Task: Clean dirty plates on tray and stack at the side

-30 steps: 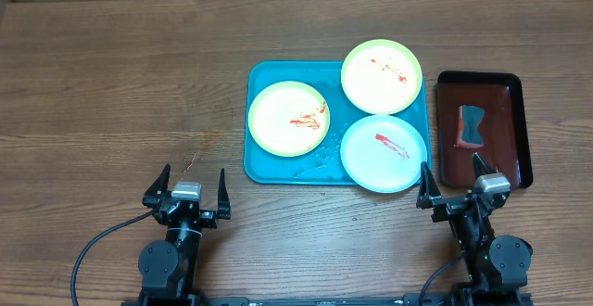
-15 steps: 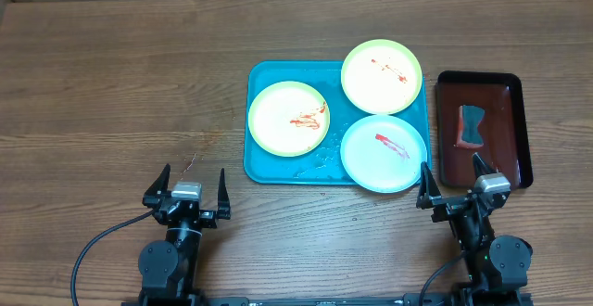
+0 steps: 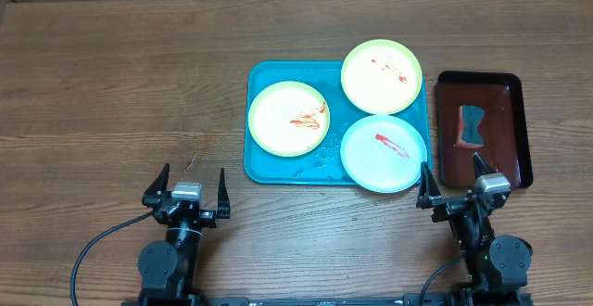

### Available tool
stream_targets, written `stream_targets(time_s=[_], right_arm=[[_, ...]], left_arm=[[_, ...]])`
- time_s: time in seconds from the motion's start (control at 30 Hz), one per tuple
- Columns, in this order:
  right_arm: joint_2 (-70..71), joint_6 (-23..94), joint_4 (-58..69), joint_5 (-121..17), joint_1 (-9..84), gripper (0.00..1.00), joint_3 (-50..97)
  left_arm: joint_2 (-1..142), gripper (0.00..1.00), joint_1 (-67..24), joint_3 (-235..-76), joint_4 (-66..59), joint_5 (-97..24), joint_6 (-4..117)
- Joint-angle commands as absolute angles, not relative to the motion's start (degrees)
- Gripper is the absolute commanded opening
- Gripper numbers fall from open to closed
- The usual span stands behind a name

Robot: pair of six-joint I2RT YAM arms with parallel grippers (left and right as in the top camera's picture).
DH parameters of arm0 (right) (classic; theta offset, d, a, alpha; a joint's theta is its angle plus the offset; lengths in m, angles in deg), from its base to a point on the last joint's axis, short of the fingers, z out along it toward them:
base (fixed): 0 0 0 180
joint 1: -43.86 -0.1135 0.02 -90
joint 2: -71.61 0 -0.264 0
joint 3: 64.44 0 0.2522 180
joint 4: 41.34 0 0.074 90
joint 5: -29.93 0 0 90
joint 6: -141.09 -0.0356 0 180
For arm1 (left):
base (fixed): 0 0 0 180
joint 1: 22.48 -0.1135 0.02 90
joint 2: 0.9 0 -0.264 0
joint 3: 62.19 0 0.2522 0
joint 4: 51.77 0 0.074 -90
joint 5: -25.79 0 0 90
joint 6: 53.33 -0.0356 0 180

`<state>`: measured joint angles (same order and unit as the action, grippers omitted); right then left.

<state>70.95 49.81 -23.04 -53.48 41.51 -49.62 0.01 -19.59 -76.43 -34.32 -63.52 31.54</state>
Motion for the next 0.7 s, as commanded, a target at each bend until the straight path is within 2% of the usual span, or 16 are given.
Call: stream_targets(time_s=[0.0, 0.67], right_arm=[[71.43, 49.72, -23.33, -54.05, 41.20, 1.00, -50.21], [71.43, 49.79, -24.38, -54.09, 41.25, 1.00, -50.21]], left_arm=[[-0.56, 0.99, -19.85, -76.25, -34.56, -63.15, 29.97], [-0.56, 1.00, -19.85, -76.27, -37.19, -62.62, 29.79]])
